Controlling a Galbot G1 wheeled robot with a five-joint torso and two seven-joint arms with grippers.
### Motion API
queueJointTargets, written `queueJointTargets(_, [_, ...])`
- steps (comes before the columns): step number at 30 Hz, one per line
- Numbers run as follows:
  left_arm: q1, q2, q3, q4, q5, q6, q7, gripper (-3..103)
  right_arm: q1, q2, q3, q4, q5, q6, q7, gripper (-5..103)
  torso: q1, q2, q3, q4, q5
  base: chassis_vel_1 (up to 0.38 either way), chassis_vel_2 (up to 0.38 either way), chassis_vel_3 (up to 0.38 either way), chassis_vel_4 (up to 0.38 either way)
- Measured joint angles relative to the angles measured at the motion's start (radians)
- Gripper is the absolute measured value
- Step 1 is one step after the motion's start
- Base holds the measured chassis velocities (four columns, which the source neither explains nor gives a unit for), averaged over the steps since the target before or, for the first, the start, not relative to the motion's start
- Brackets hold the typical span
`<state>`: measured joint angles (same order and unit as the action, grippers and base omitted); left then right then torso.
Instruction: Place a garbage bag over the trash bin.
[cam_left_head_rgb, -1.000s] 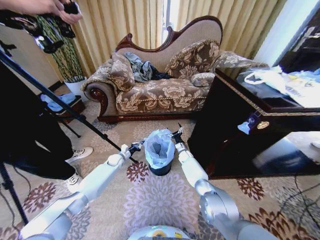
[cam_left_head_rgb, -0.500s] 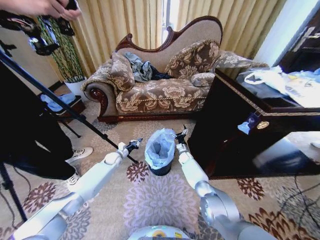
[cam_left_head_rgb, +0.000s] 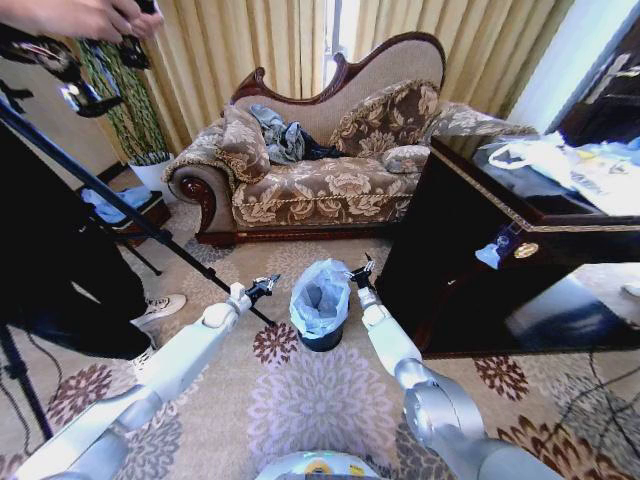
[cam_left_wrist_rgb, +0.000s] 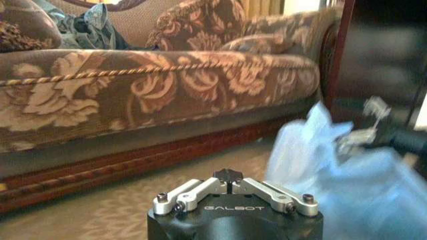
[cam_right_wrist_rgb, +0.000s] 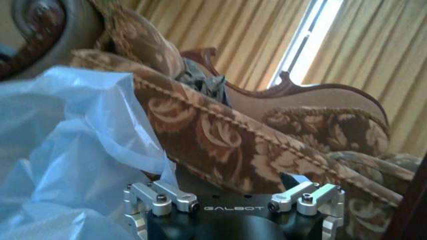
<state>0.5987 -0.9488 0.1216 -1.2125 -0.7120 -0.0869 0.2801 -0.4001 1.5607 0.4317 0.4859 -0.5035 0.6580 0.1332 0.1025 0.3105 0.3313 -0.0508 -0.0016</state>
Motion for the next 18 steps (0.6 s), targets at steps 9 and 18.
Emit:
queueJointTargets(9, [-0.023, 0.002, 0.093, -0.233, -0.275, 0.185, -0.102, 0, -0.028, -0.027, -0.019, 0.061, 0.048, -0.008, -0.050, 100, 0.000, 0.000, 0.000, -0.0004, 0.0004, 0.000, 0.000, 0.000, 0.000])
queueJointTargets(18, [-0.038, -0.109, 0.203, -0.134, -0.374, 0.280, -0.275, 0, -0.028, -0.034, -0.020, 0.072, 0.060, -0.011, -0.056, 100, 0.000, 0.000, 0.000, 0.0001, 0.0003, 0.000, 0.000, 0.000, 0.000])
